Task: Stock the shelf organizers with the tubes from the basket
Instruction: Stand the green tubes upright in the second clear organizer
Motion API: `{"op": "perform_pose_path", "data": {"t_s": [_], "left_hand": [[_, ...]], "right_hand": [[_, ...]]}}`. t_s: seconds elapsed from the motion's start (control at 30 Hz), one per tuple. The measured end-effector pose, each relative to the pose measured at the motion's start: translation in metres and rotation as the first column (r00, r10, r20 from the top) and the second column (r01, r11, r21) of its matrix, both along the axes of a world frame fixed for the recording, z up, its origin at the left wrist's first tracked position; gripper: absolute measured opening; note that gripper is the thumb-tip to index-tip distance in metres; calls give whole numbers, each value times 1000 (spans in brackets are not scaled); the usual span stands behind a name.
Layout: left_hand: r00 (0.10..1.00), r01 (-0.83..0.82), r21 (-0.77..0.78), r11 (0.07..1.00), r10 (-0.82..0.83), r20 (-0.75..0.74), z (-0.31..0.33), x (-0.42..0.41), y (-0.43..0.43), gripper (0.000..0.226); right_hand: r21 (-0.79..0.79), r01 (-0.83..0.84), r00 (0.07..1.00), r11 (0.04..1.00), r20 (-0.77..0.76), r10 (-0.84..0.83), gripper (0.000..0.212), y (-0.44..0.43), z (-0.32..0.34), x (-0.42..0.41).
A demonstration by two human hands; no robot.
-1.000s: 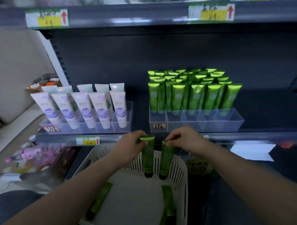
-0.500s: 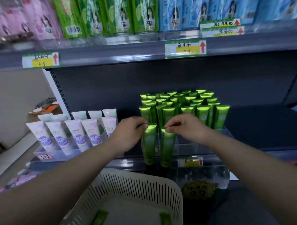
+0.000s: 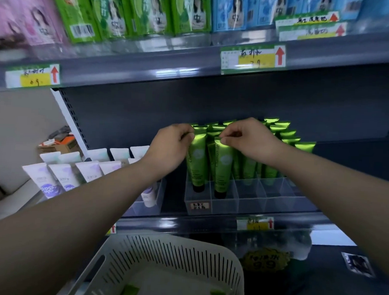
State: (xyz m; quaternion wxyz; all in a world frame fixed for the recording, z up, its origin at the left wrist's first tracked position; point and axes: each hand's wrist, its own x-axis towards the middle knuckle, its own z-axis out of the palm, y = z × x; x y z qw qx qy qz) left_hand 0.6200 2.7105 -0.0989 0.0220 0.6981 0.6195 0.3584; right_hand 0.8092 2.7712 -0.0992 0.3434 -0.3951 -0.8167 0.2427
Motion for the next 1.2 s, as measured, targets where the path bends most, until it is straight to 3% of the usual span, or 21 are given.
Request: {"op": "perform_pose_path", "data": {"t_s": [0.8,1.2], "left_hand": [[1000,9,-24,1000,-9,-3,-72,-23,23,16],[993,-3,-86,996,-7,-119,-68,-18,8,37]], "right_hand": [[-4,49,995,999,85,-49,12,19,-53,-28],[113,13,962,993,269,-43,42,-10,-48,-37]]}}
